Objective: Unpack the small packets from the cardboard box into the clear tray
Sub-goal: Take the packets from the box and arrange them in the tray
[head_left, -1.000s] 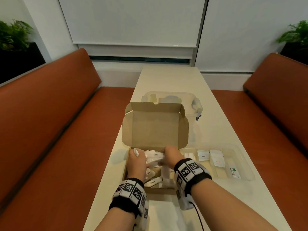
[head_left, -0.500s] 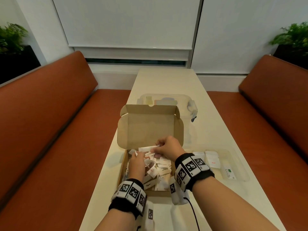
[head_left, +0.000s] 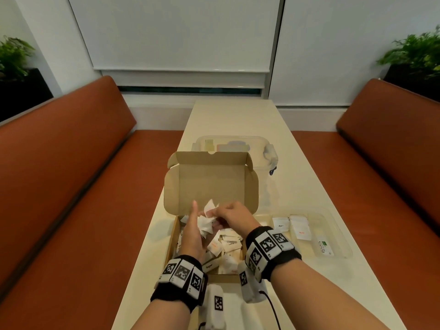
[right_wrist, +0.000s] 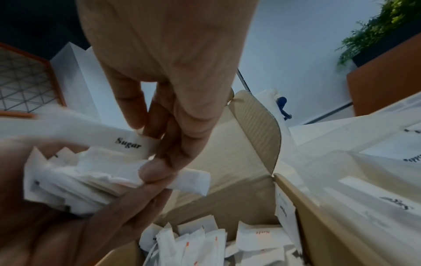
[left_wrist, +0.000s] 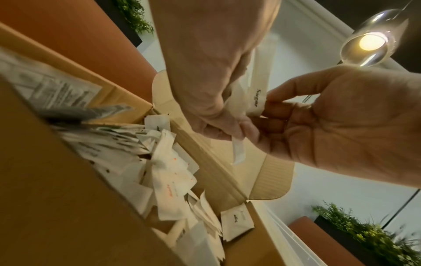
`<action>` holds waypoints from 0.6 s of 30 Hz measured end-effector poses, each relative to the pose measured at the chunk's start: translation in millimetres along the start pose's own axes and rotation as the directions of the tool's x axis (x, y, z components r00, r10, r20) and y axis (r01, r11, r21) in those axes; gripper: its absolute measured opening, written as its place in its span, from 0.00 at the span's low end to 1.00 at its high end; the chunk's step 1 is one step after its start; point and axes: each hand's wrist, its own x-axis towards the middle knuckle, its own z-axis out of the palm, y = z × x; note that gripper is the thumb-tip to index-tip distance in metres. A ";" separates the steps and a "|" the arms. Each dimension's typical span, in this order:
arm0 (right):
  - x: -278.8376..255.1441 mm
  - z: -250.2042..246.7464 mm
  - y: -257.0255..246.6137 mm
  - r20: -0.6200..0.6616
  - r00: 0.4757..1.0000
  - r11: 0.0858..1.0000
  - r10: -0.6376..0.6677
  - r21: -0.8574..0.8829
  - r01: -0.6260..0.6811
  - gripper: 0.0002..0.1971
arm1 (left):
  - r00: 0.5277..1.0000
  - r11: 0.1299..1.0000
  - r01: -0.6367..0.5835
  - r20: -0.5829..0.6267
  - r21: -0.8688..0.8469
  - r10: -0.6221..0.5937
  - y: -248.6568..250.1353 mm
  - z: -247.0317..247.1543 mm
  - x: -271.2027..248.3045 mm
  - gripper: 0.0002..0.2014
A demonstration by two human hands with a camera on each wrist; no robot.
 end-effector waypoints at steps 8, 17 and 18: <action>4.8 -2.0 5.1 -0.196 0.977 0.992 -0.080 -0.115 0.058 0.20 | 0.998 0.994 0.009 0.067 0.109 -0.016 -0.4 -6.0 -3.5 0.20; 14.7 -1.1 1.7 -0.132 0.988 0.982 -0.076 -0.182 0.051 0.08 | 0.997 0.989 0.070 0.003 0.129 -0.071 -2.8 -11.9 -3.2 0.18; 15.2 -1.2 1.8 -0.139 0.987 0.983 -0.077 -0.176 0.052 0.10 | 0.997 0.988 0.076 -0.024 0.133 -0.074 -2.2 -12.3 -2.8 0.17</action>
